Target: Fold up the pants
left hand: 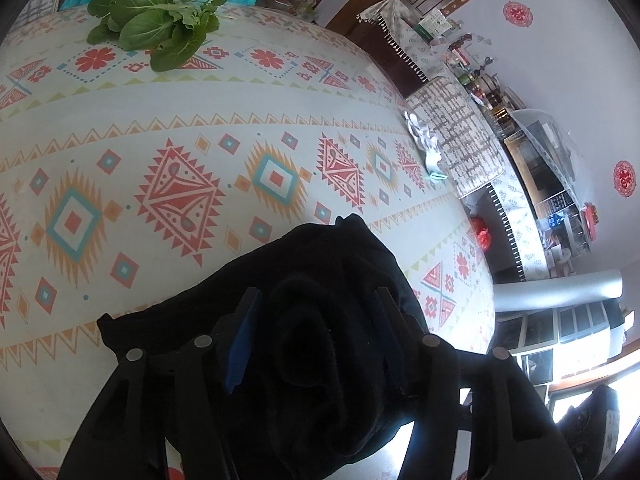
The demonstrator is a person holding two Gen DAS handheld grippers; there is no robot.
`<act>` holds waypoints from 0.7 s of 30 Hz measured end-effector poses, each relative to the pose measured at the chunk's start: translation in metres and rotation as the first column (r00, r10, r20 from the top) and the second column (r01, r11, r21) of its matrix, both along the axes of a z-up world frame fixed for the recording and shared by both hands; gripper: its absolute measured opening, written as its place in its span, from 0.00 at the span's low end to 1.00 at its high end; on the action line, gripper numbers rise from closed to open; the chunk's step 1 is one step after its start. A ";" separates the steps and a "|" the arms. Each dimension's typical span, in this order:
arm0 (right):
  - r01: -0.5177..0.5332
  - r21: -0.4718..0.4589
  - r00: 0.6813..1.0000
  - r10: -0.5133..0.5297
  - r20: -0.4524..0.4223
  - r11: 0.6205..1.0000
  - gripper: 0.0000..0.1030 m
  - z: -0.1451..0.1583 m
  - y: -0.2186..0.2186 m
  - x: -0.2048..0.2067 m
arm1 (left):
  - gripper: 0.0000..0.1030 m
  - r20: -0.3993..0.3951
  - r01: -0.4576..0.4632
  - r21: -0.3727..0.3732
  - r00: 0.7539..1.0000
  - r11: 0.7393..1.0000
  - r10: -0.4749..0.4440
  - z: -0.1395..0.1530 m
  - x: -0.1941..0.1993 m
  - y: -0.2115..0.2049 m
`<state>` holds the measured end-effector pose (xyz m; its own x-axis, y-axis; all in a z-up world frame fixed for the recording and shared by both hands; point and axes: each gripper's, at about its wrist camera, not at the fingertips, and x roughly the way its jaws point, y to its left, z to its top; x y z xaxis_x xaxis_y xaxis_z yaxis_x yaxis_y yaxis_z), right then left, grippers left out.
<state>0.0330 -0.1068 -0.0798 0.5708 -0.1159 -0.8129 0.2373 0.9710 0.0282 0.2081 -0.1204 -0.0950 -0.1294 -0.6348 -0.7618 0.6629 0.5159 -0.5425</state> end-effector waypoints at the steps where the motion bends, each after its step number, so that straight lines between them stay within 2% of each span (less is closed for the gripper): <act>1: -0.010 -0.013 1.000 0.010 -0.011 1.000 0.69 -0.006 0.002 0.004 | 0.41 0.017 -0.005 0.028 1.000 1.000 0.005 -0.002 -0.001 -0.002; 2: -0.016 -0.038 1.000 0.015 -0.028 0.999 0.69 -0.014 0.004 0.009 | 0.29 0.023 -0.001 0.044 1.000 0.999 0.000 -0.005 -0.001 -0.003; 3: -0.021 -0.060 0.999 0.018 -0.044 0.998 0.67 -0.018 0.006 0.010 | 0.27 0.021 0.002 0.048 1.000 0.999 -0.003 -0.006 -0.001 -0.002; 4: -0.020 -0.068 0.998 0.016 -0.062 0.998 0.54 -0.025 0.006 0.014 | 0.25 0.028 -0.004 0.049 1.000 0.999 0.002 -0.005 -0.002 -0.001; 5: -0.013 -0.054 0.997 0.009 -0.074 0.998 0.46 -0.029 0.004 0.017 | 0.24 0.035 -0.002 0.050 0.999 0.999 0.001 -0.005 -0.003 0.001; 6: 0.000 -0.026 0.997 -0.001 -0.077 1.000 0.45 -0.032 0.000 0.019 | 0.23 0.040 -0.004 0.046 0.999 0.999 0.002 -0.003 -0.003 0.004; 8: 0.030 0.054 0.998 -0.028 -0.050 0.998 0.32 -0.026 -0.014 0.012 | 0.23 0.043 -0.008 0.039 0.999 0.999 0.006 0.001 -0.002 0.010; 11: 0.046 0.133 0.999 -0.043 -0.029 0.990 0.25 -0.019 -0.026 0.008 | 0.23 0.037 -0.019 0.023 0.999 1.000 0.018 0.007 -0.002 0.017; 13: 0.041 0.155 0.999 -0.038 -0.023 0.987 0.20 -0.013 -0.029 0.007 | 0.23 0.038 -0.025 0.010 0.999 1.000 0.025 0.012 -0.002 0.021; 14: 0.033 0.169 0.999 -0.031 -0.018 0.985 0.08 -0.011 -0.028 0.008 | 0.22 0.036 -0.026 0.003 0.999 1.000 0.026 0.015 -0.003 0.023; 21: -0.010 0.255 1.000 0.010 0.000 0.967 0.08 -0.005 -0.014 0.014 | 0.22 0.022 -0.076 -0.034 0.997 0.997 0.077 0.026 0.002 0.054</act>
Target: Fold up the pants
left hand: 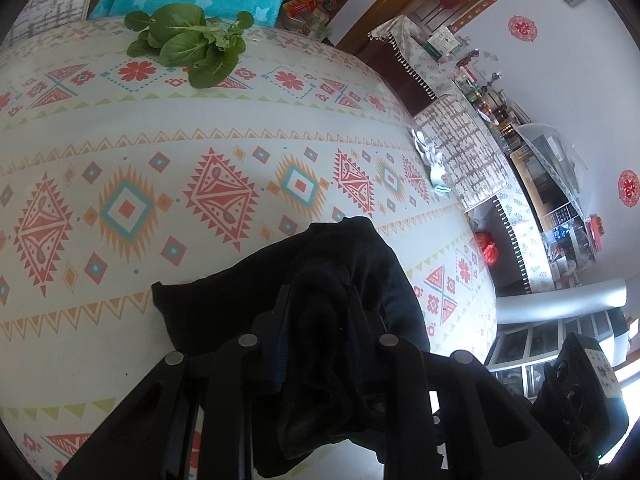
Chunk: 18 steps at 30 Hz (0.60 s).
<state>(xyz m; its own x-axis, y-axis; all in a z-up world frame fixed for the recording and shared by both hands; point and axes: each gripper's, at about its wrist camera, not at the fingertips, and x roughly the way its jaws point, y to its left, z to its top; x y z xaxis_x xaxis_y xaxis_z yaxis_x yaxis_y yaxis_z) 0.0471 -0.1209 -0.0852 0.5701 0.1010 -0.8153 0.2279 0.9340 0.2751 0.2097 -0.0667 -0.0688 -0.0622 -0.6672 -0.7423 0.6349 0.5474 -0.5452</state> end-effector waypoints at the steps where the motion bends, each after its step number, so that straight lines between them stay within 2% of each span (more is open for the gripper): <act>1: -0.007 0.018 1.000 0.007 0.000 1.000 0.08 0.000 0.001 0.001 | 0.22 -0.010 -0.014 -0.006 1.000 1.000 0.014 -0.001 0.002 0.006; 5: -0.040 0.068 0.999 0.040 -0.007 0.997 0.08 -0.001 0.015 0.004 | 0.22 -0.041 -0.057 -0.012 0.998 0.998 0.056 -0.009 0.008 0.030; 11: -0.072 0.053 0.996 0.075 -0.055 0.996 0.09 -0.017 0.032 0.018 | 0.23 -0.084 -0.103 0.020 0.991 0.994 0.105 -0.036 0.018 0.041; 13: -0.067 0.060 0.995 0.072 -0.075 0.996 0.12 -0.026 0.031 0.022 | 0.26 -0.079 -0.112 0.038 0.990 0.993 0.115 -0.042 0.019 0.042; 15: -0.067 0.049 0.993 0.072 -0.094 0.997 0.13 -0.031 0.029 0.023 | 0.36 -0.068 -0.118 0.060 0.990 0.991 0.122 -0.042 0.019 0.042; 18: -0.085 0.015 0.993 0.086 -0.084 0.996 0.21 -0.020 0.033 0.017 | 0.39 -0.051 -0.135 0.030 0.989 0.990 0.137 -0.029 0.022 0.056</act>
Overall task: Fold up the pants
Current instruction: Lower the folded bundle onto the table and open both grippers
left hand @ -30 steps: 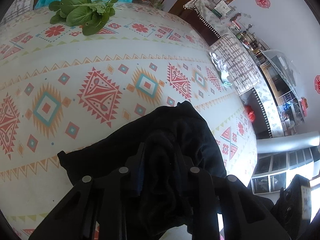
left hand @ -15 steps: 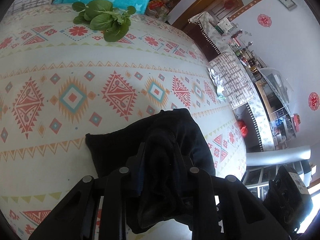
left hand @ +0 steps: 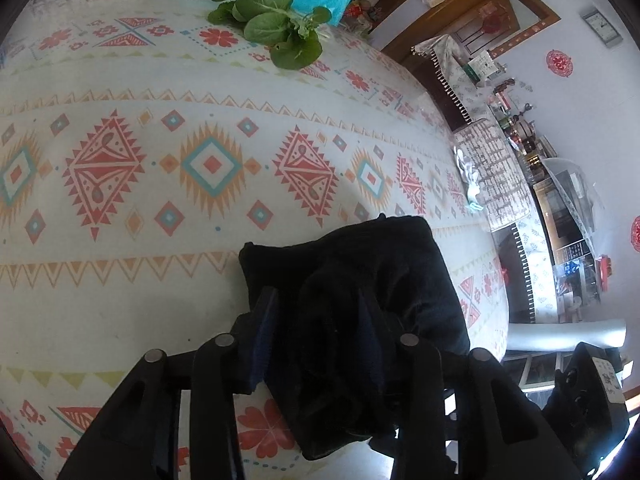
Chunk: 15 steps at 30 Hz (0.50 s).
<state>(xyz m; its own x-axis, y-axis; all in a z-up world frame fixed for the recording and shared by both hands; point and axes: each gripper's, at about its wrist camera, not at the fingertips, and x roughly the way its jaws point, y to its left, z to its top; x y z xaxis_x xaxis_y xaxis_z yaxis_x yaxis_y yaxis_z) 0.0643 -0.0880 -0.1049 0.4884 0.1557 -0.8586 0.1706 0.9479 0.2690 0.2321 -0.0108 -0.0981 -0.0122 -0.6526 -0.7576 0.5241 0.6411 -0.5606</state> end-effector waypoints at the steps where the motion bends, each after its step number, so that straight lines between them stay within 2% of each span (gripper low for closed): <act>1: -0.010 -0.013 1.000 0.011 0.015 1.000 0.25 0.009 0.001 -0.005 | 0.39 0.005 -0.013 -0.008 1.000 1.000 0.013 0.005 0.002 0.007; 3: -0.012 -0.046 0.998 0.015 0.055 0.999 0.38 0.026 -0.002 -0.018 | 0.40 0.024 -0.048 -0.004 0.999 0.999 0.048 0.012 0.007 0.019; 4: 0.009 -0.061 0.997 -0.004 0.081 0.998 0.49 0.036 -0.008 -0.027 | 0.40 0.028 -0.062 -0.005 0.998 0.998 0.062 0.016 0.008 0.025; 5: 0.033 -0.067 0.995 -0.026 0.096 0.997 0.55 0.042 -0.014 -0.031 | 0.40 0.028 -0.070 -0.012 0.997 0.997 0.070 0.020 0.008 0.029; 9: 0.179 -0.063 0.979 -0.171 0.110 0.982 0.55 0.050 -0.058 -0.044 | 0.42 0.074 -0.038 -0.008 0.996 0.999 0.039 0.033 -0.011 0.025; 11: 0.260 -0.063 0.963 -0.255 0.083 0.964 0.55 0.043 -0.083 -0.044 | 0.43 0.119 -0.014 0.033 0.993 0.999 0.010 0.034 -0.025 0.013; 15: 0.327 -0.033 0.945 -0.326 0.031 0.944 0.55 0.021 -0.107 -0.039 | 0.43 0.161 0.010 0.128 0.986 0.992 -0.031 0.018 -0.045 -0.010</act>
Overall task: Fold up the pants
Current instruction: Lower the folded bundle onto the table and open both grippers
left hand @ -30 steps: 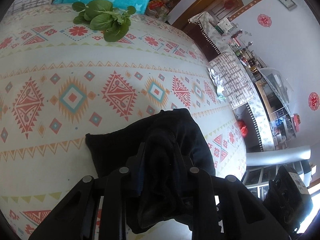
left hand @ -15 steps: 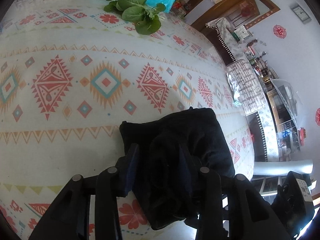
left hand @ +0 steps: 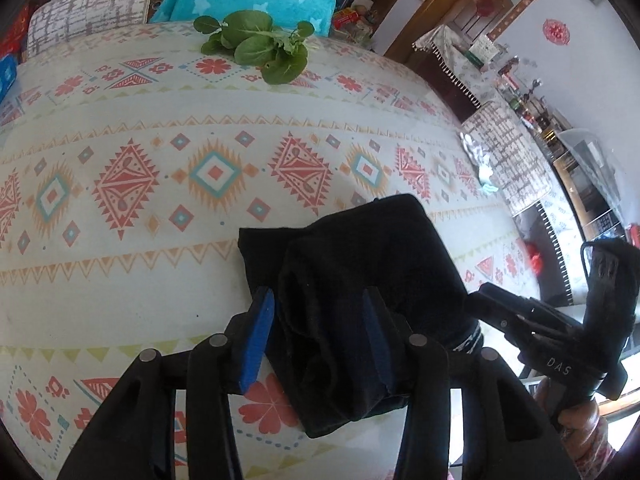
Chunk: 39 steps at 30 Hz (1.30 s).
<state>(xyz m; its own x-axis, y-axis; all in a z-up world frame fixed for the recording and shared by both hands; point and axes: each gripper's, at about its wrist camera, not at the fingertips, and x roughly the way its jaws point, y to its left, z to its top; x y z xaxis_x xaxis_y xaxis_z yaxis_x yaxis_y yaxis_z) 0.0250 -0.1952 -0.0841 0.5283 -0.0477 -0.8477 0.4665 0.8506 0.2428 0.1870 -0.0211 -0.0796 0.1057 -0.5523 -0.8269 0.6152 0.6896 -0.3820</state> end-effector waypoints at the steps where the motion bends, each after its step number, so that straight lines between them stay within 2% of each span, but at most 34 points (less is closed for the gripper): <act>1: 0.003 0.009 1.000 -0.002 -0.007 1.000 0.55 -0.005 -0.002 0.002 | 0.43 0.024 -0.005 0.040 1.000 0.999 0.004 -0.005 -0.002 -0.004; 3: 0.006 0.006 0.999 -0.006 -0.033 1.000 0.55 -0.014 -0.003 0.009 | 0.43 0.084 -0.030 0.114 0.996 0.993 0.020 -0.012 -0.005 -0.009; 5: -0.010 0.007 0.999 0.010 -0.052 1.000 0.57 -0.021 0.003 0.019 | 0.46 0.083 -0.048 0.133 0.996 0.990 0.037 -0.019 -0.003 -0.007; 7: -0.020 -0.038 0.997 0.017 -0.075 0.999 0.60 -0.022 0.011 0.026 | 0.47 0.082 -0.062 0.137 0.995 0.989 0.051 -0.023 -0.001 -0.002; 11: -0.103 -0.108 0.988 0.089 -0.128 0.989 0.79 -0.028 0.033 0.046 | 0.55 0.066 -0.095 0.134 0.994 0.986 0.087 -0.029 0.003 0.008; 14: -0.200 -0.236 0.967 0.153 -0.203 0.951 0.80 -0.034 0.058 0.054 | 0.55 0.027 -0.101 0.113 0.995 0.988 0.099 -0.031 0.005 0.014; 15: -0.210 -0.242 0.966 0.163 -0.202 0.947 0.79 -0.032 0.058 0.055 | 0.55 0.022 -0.104 0.098 0.995 0.990 0.102 -0.028 0.005 0.017; 18: -0.127 -0.182 0.990 0.112 -0.091 0.975 0.77 -0.008 0.036 0.045 | 0.54 0.043 -0.127 0.077 0.991 0.989 0.124 -0.014 0.003 0.028; 20: -0.095 -0.206 0.995 0.089 -0.039 0.974 0.77 0.010 0.026 0.045 | 0.54 0.054 -0.153 0.064 0.987 0.986 0.150 -0.006 0.000 0.037; 22: -0.107 -0.223 0.994 0.101 -0.038 0.969 0.77 0.018 0.021 0.057 | 0.54 0.016 -0.178 0.011 0.984 0.984 0.178 0.000 -0.005 0.045; 24: -0.123 -0.194 0.992 0.117 -0.040 0.973 0.77 0.019 0.018 0.071 | 0.54 -0.027 -0.181 -0.024 0.983 0.983 0.180 0.002 -0.013 0.046; 27: -0.133 -0.097 0.990 0.128 -0.058 0.986 0.76 0.007 0.013 0.097 | 0.54 0.018 -0.152 0.038 0.988 0.988 0.151 -0.002 -0.026 0.030; 29: -0.128 -0.066 0.986 0.120 -0.114 0.990 0.75 -0.014 0.009 0.112 | 0.54 0.018 -0.143 0.081 0.990 0.986 0.142 -0.011 -0.030 0.023; 34: -0.147 -0.106 0.971 0.123 -0.204 0.983 0.77 -0.035 0.009 0.128 | 0.54 -0.020 -0.132 0.097 0.991 0.986 0.135 -0.026 -0.034 0.026; 36: -0.156 -0.097 0.972 0.136 -0.192 0.983 0.77 -0.028 0.007 0.125 | 0.54 -0.032 -0.136 0.072 0.990 0.988 0.138 -0.023 -0.033 0.032; 39: -0.081 -0.059 0.992 0.074 -0.105 0.995 0.76 -0.005 -0.007 0.103 | 0.54 -0.014 -0.158 0.065 0.987 0.985 0.159 -0.016 -0.033 0.042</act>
